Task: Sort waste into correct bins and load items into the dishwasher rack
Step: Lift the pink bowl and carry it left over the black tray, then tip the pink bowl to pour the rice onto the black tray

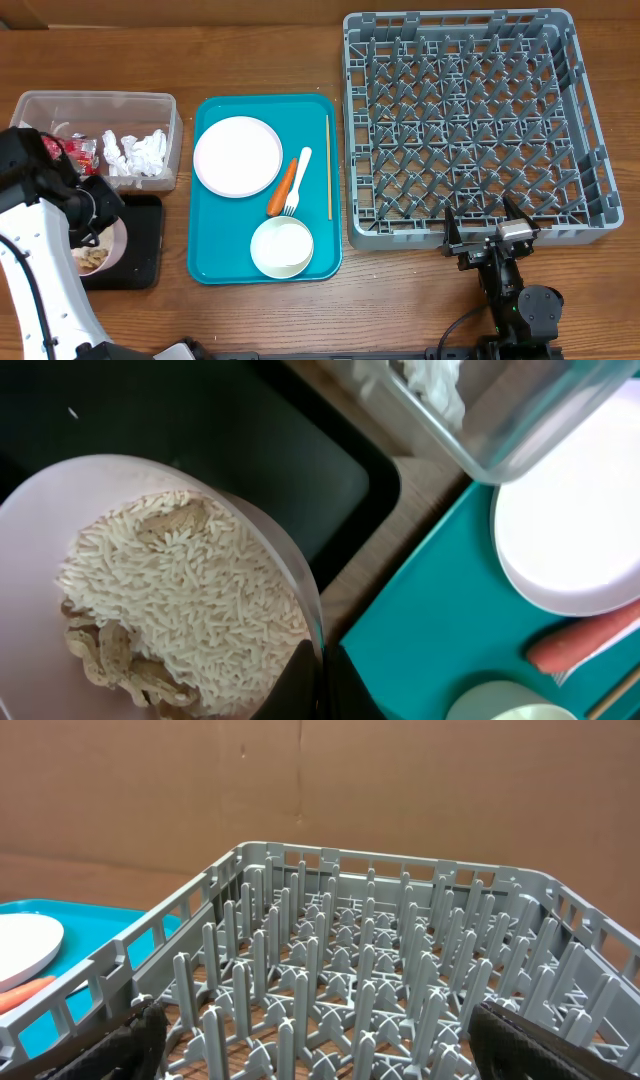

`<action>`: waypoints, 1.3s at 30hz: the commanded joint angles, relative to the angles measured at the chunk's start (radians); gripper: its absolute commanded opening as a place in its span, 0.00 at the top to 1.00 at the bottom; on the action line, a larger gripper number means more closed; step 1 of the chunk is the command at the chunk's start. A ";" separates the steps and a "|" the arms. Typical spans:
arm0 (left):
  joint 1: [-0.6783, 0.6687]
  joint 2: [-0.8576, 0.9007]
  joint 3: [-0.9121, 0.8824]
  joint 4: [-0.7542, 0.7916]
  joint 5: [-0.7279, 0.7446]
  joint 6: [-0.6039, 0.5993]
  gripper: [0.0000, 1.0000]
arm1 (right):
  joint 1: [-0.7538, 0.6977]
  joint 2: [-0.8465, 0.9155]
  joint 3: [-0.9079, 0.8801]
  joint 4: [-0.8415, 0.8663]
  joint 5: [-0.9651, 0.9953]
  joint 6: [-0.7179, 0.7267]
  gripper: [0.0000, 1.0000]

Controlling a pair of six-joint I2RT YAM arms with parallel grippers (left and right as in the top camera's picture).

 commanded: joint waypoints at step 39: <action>0.287 -0.021 -0.065 0.113 0.623 0.406 0.96 | -0.005 -0.011 -0.011 0.005 -0.005 0.000 0.00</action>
